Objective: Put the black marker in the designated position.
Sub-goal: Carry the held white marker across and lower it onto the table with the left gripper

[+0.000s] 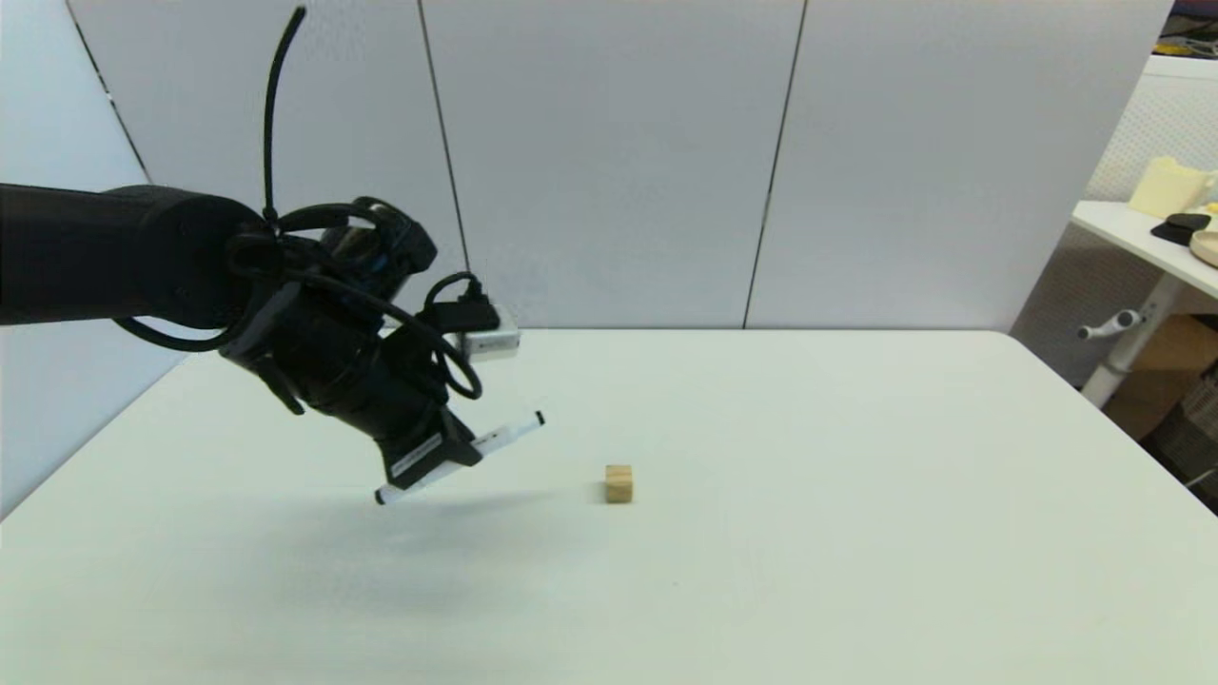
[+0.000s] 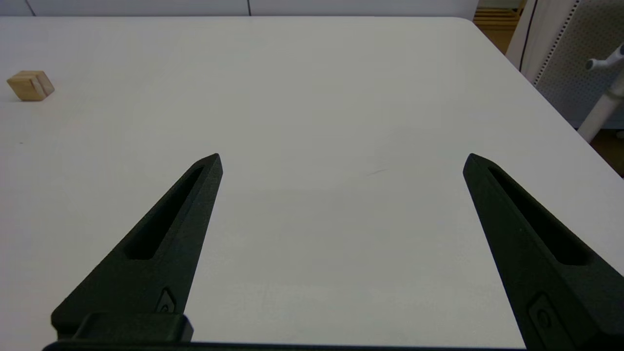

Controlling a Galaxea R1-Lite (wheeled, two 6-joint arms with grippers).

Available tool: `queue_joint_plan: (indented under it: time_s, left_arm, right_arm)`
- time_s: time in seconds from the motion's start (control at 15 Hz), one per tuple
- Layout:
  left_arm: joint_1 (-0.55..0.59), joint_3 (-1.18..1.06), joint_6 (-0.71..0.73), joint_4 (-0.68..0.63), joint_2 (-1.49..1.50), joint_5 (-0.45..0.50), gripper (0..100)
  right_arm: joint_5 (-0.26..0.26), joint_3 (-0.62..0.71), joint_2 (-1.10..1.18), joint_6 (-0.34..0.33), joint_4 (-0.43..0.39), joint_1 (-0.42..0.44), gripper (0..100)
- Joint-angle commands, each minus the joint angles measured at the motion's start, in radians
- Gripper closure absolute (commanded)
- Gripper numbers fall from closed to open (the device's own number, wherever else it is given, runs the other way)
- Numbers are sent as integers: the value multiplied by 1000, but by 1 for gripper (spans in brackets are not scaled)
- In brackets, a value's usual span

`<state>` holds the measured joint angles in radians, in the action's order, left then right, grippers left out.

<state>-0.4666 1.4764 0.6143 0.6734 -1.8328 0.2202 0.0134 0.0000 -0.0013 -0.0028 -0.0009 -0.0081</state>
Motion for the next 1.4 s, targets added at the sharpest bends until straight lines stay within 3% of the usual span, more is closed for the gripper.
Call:
queue_joint_plan:
  time_s: [0.07, 0.33, 0.6, 0.87, 1.4]
  left_arm:
    - [-165, 145, -306, -2, -74, -30, 100]
    - [-261, 320, -577, -3, -178, -76, 100]
    - [-284, 464, -831, -14, -258, -76, 100]
    - [-299, 493, -1094, -107, -312, -78, 100]
    - [-297, 484, -1298, -109, -381, -78, 100]
  right_arm:
    - [0, 0, 1, 0, -1, 0, 0]
    - [2, 0, 1, 0, -1, -1, 0]
    - [0, 0, 1, 0, -1, 0, 0]
    - [0, 0, 1, 0, -1, 0, 0]
    - [0, 0, 1, 0, -1, -1, 0]
